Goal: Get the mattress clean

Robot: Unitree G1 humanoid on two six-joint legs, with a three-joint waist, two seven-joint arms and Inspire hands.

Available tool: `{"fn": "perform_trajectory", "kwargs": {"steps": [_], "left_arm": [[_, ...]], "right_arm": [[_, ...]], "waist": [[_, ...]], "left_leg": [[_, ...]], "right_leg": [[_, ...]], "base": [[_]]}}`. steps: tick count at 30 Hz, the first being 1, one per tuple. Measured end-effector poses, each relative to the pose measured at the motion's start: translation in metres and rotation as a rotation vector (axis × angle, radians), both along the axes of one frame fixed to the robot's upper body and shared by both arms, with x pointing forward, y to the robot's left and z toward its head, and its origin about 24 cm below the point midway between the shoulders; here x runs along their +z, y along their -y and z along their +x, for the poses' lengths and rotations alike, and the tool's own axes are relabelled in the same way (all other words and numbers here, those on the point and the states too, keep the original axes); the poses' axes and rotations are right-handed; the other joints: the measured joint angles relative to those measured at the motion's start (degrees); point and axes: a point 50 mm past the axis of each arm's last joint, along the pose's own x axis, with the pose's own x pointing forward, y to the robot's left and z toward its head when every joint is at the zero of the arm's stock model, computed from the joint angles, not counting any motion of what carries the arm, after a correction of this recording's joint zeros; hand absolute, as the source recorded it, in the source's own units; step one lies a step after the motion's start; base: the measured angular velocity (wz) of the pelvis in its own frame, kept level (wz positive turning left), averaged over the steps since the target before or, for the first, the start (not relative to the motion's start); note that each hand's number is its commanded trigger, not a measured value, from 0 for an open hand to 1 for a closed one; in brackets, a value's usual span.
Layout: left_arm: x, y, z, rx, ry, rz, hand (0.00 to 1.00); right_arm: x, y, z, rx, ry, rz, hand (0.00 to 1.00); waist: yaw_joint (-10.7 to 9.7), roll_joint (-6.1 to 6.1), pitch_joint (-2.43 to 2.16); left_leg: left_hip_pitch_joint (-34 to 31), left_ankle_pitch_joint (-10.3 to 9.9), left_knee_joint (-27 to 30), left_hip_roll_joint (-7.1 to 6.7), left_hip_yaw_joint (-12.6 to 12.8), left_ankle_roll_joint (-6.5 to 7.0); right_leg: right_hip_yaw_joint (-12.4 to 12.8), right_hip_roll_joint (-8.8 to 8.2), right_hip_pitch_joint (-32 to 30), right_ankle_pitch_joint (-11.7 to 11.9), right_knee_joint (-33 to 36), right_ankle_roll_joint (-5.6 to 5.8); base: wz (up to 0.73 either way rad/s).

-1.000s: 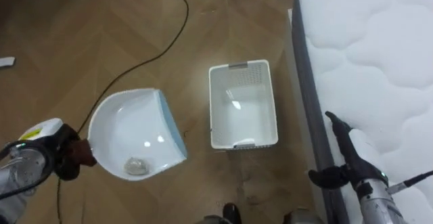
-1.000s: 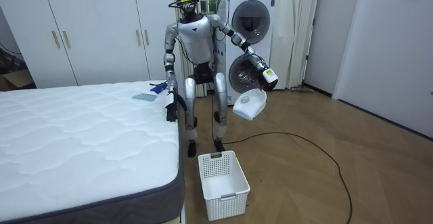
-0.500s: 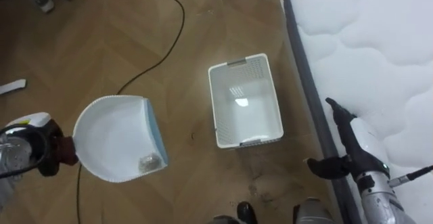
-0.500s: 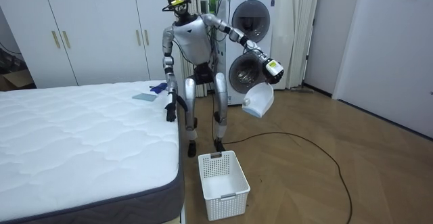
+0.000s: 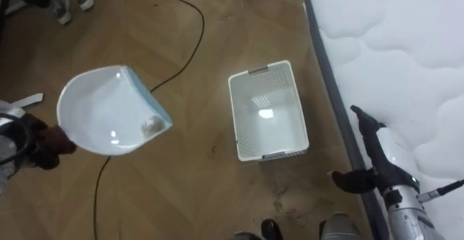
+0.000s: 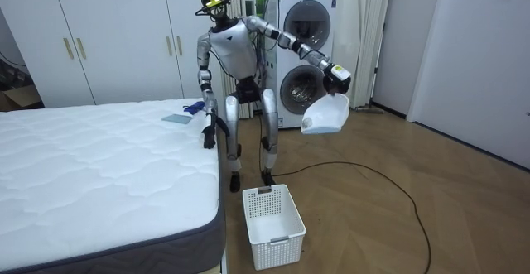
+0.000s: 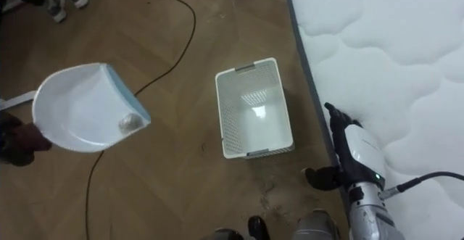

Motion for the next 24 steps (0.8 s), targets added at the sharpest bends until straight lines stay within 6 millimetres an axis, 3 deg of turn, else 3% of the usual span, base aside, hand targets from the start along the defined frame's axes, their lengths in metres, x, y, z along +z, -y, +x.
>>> {"fn": "perform_trajectory", "kwargs": {"steps": [7,11,13,20,22,24], "left_arm": [[0.015,0.002,0.013,0.046,0.117,-0.042,1.0],[0.015,0.002,0.013,0.039,0.109,-0.027,1.0],[0.015,0.002,0.013,0.033,0.104,-0.016,1.0],[0.018,0.005,0.016,-0.082,0.027,0.194,1.0],[0.016,0.009,0.017,-0.129,-0.004,0.24,1.0],[0.017,0.014,0.021,-0.196,-0.036,0.314,1.0]], "right_arm": [[-0.001,0.0,0.0,-0.013,0.003,-0.011,0.0],[-0.001,-0.003,0.0,-0.001,-0.001,-0.021,0.0],[-0.001,-0.003,-0.001,0.007,-0.004,-0.034,0.0],[-0.006,-0.004,-0.002,0.02,-0.027,-0.044,0.0],[-0.007,-0.003,-0.002,0.022,-0.038,-0.046,0.0],[-0.004,-0.002,-0.001,0.024,-0.023,-0.05,0.0]], "waist": [[0.08,0.01,0.22],[-0.06,-0.66,0.77],[-0.26,-0.71,0.8],[-1.72,-0.41,0.83],[-2.34,0.07,0.9],[-3.34,1.54,1.38]], "left_leg": [[0.2,0.0,0.03,0.12,0.28,0.0],[0.15,-0.01,0.08,0.77,1.76,0.01],[-0.14,-0.02,0.1,0.87,1.8,0.03],[1.04,-0.18,-0.66,1.26,2.26,0.29],[1.82,-0.3,-0.92,1.62,3.38,0.5],[1.98,-0.24,-1.78,1.59,3.55,0.73]], "right_leg": [[0.08,0.06,0.31,-0.18,0.11,0.01],[-0.11,0.17,0.31,-0.33,0.13,-0.16],[-0.45,0.18,0.29,-0.34,-0.09,-0.17],[-0.88,0.32,1.96,-0.23,-1.79,-0.04],[-0.97,0.45,3.0,-0.23,-2.37,-0.02],[-0.95,0.49,3.26,-0.19,-2.88,0.16]], "base": [[0.01],[0.01],[0.07],[0.02],[0.06],[0.05]]}}
